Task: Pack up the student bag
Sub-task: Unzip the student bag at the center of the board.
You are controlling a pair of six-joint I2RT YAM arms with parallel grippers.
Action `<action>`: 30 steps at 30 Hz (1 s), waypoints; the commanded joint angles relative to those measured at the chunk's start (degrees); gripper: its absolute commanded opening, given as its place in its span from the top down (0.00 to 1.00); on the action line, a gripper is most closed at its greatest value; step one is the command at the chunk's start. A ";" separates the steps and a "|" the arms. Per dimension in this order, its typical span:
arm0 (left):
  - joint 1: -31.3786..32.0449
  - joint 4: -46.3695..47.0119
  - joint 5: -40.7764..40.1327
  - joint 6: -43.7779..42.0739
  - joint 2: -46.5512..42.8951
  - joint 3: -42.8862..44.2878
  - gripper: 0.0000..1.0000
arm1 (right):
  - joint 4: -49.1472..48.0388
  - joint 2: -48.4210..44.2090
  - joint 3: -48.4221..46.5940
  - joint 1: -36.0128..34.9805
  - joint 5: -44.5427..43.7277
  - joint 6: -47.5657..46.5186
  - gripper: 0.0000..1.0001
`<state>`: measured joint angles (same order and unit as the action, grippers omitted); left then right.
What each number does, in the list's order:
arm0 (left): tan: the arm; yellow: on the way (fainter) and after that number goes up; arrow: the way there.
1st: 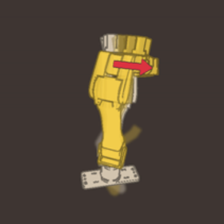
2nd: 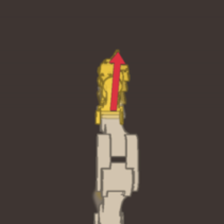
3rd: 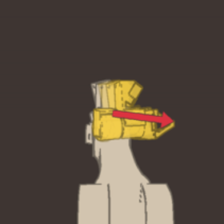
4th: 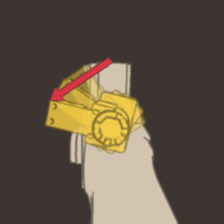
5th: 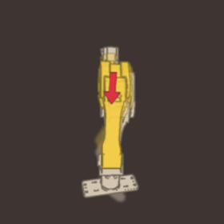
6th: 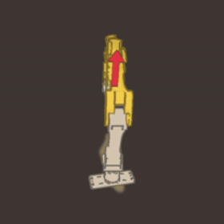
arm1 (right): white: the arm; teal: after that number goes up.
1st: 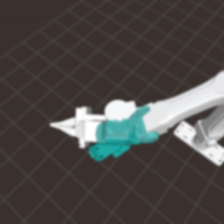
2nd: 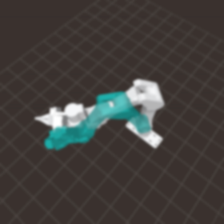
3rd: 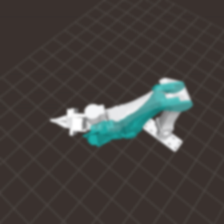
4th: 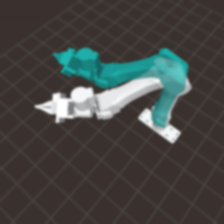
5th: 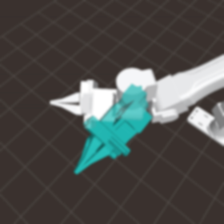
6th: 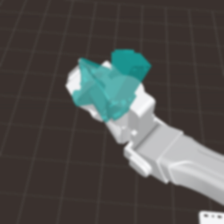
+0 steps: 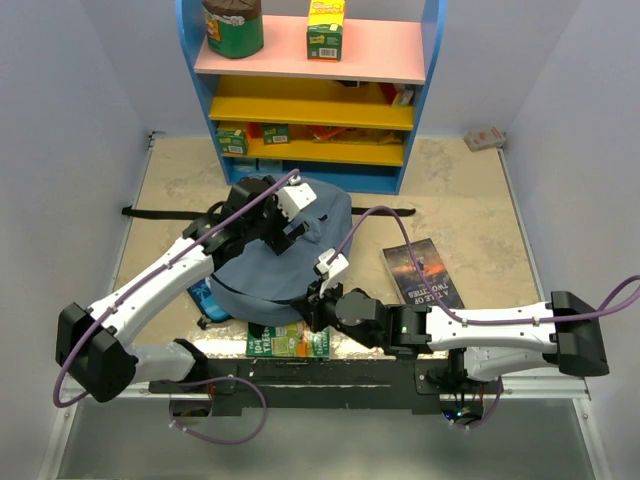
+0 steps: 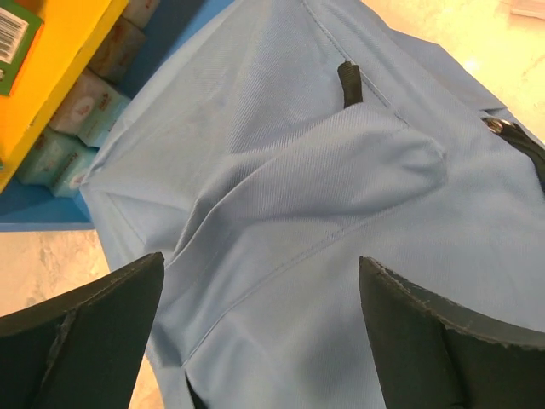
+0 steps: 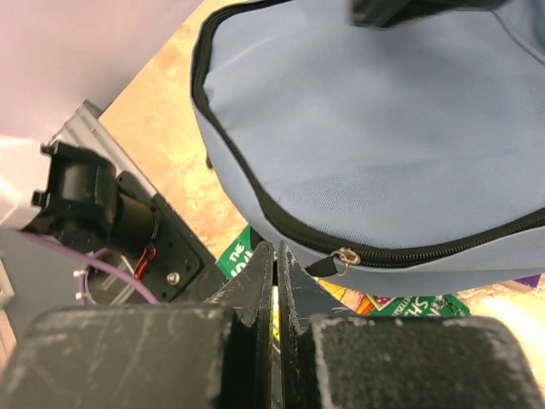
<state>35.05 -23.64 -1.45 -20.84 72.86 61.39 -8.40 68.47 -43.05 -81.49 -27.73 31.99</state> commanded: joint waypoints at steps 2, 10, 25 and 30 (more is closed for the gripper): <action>0.02 -6.23 4.00 -3.85 -5.88 4.18 0.00 | -0.83 -0.35 -0.99 -0.25 -5.14 3.43 1.00; -3.58 -20.28 26.60 -13.06 -15.80 0.32 0.00 | 3.66 1.05 -2.48 2.04 -6.90 5.28 1.00; -4.73 7.27 47.77 -1.84 -35.42 -27.63 0.00 | 3.13 0.53 -4.24 4.41 -2.95 5.37 1.00; -4.64 10.26 49.18 0.78 -30.06 -27.90 0.00 | 2.96 0.53 -4.06 4.41 -2.16 5.28 1.00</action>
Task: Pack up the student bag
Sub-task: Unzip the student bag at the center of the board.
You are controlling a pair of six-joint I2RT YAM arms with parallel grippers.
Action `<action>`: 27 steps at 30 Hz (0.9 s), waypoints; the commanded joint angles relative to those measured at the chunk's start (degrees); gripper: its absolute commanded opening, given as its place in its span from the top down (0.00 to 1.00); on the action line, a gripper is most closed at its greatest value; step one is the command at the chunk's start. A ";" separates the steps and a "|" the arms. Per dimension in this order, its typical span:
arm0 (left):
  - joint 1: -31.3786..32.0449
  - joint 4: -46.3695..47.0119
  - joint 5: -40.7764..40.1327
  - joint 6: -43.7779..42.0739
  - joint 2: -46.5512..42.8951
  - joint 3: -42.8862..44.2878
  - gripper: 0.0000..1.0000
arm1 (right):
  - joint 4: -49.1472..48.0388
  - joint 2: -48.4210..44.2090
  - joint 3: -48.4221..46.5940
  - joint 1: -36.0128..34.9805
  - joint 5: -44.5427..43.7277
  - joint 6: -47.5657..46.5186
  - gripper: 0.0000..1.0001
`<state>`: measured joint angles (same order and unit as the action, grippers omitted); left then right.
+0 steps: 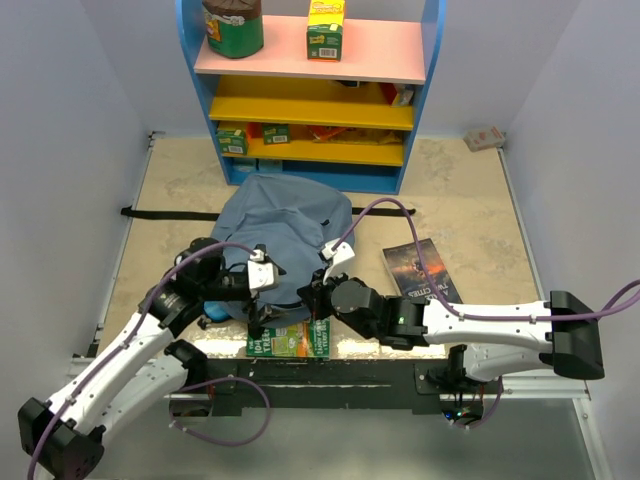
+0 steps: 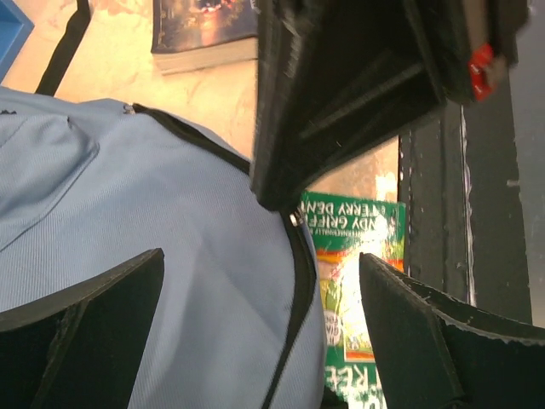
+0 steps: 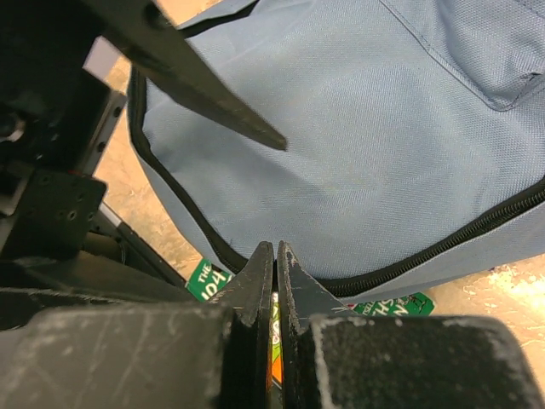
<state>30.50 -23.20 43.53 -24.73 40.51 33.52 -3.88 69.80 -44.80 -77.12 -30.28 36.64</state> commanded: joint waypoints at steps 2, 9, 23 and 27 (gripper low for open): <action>0.17 13.78 5.86 6.18 3.08 -0.73 0.00 | -2.01 -0.81 -1.88 0.04 0.66 0.62 1.00; 0.96 18.36 10.25 10.14 9.93 -1.53 0.15 | -2.80 -2.12 -1.09 0.04 0.84 0.88 1.00; 3.07 27.59 10.88 12.07 13.36 -4.34 0.35 | -4.56 -2.83 0.59 -0.04 1.89 0.80 1.00; 3.16 30.84 10.44 13.57 13.45 -5.48 0.51 | -4.73 -3.00 0.94 -0.05 1.89 0.89 1.00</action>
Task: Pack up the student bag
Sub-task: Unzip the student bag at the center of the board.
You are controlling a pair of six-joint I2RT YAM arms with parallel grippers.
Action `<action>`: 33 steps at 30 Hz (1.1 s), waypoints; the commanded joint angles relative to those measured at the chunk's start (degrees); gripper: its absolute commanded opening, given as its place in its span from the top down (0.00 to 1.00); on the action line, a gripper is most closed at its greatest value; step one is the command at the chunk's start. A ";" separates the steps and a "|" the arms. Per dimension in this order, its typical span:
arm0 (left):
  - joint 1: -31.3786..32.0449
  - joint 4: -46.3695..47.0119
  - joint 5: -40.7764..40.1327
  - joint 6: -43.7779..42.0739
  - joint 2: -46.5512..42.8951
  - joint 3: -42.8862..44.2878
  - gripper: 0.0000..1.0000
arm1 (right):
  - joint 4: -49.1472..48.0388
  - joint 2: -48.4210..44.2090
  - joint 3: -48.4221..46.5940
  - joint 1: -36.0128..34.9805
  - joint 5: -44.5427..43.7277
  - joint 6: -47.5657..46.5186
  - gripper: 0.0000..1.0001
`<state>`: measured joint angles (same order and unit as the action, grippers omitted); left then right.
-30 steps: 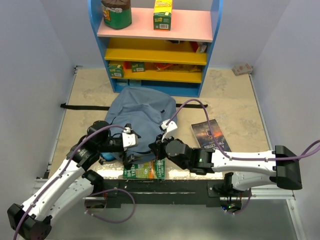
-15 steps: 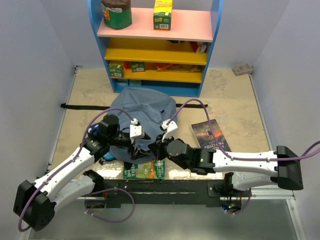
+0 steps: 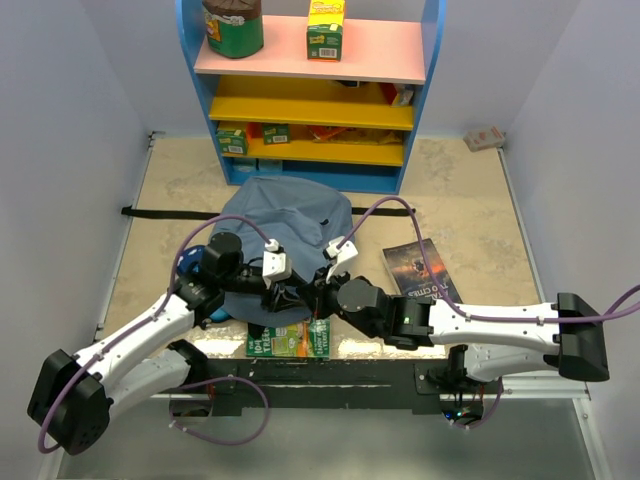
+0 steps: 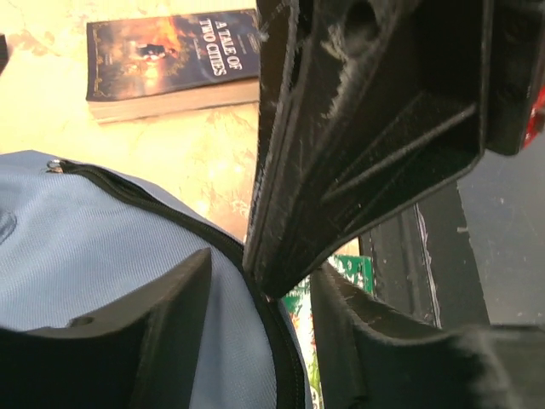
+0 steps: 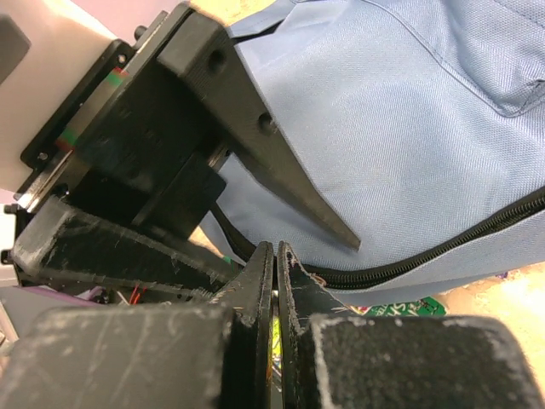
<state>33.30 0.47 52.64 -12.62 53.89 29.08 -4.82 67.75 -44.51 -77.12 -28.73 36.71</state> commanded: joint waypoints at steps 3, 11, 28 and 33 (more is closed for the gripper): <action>0.54 7.09 1.32 1.11 -0.36 -1.75 0.72 | -3.79 -1.12 0.83 0.04 0.26 0.65 1.00; 0.54 5.95 0.27 0.58 -0.98 -2.36 1.00 | -2.49 -0.34 0.04 -0.04 -0.97 1.17 0.92; 0.54 5.95 -2.28 0.23 -2.12 -2.27 1.00 | 22.49 -3.59 -1.46 8.56 -12.06 27.62 0.23; 0.54 6.38 -2.63 -0.12 -2.03 -1.92 1.00 | 19.85 0.97 -2.59 10.06 -7.75 27.89 0.26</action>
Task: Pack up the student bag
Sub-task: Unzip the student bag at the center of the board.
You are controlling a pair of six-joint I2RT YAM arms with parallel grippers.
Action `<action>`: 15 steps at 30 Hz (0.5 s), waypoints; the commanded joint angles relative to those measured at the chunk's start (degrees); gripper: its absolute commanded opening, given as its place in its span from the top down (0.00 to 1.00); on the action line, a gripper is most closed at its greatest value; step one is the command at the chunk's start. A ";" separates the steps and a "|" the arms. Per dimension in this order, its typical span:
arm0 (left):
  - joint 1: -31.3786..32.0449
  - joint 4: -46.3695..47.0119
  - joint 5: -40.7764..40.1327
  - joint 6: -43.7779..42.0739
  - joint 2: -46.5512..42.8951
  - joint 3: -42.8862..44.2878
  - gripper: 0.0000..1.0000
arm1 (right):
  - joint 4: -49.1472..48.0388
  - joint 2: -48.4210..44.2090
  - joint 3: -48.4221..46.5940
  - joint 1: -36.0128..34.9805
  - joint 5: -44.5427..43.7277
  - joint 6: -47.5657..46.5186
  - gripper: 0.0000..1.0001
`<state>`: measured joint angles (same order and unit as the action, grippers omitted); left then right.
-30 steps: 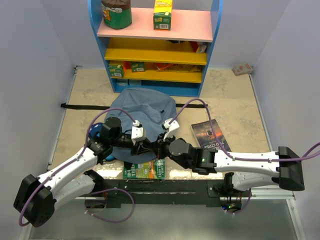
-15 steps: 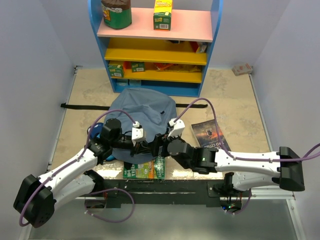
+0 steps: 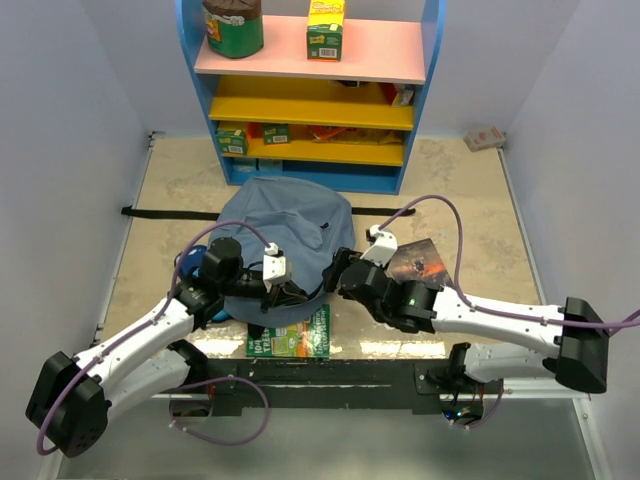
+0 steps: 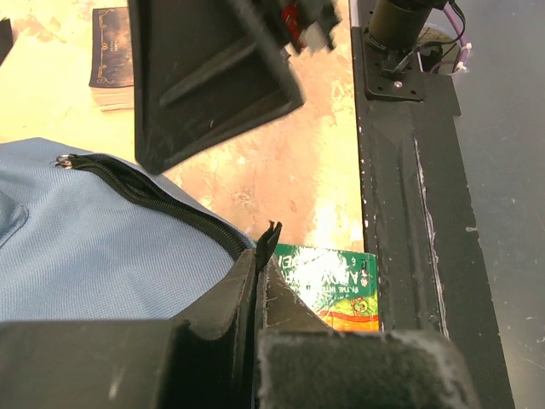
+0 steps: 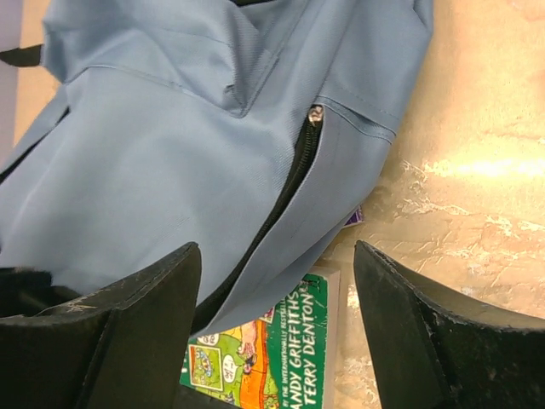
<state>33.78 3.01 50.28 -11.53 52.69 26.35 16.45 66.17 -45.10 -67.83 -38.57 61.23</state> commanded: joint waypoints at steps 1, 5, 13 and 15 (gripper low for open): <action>0.06 3.94 -0.27 -1.13 -0.83 0.98 1.00 | -2.03 4.56 -2.88 0.77 3.57 2.85 0.26; 0.06 4.38 -0.01 -1.13 -0.92 1.25 1.00 | -2.91 9.58 -5.26 0.86 5.34 2.93 0.32; 0.15 4.20 0.26 -2.27 -1.09 1.51 1.00 | -5.37 12.58 -6.31 1.30 8.50 4.33 0.68; 0.23 4.29 -0.01 -2.97 -1.09 1.51 1.00 | -5.11 12.75 -6.14 1.30 8.60 4.86 0.91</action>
<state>33.78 3.53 49.82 -11.84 52.58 26.35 13.74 78.59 -48.62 -66.72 -30.94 63.57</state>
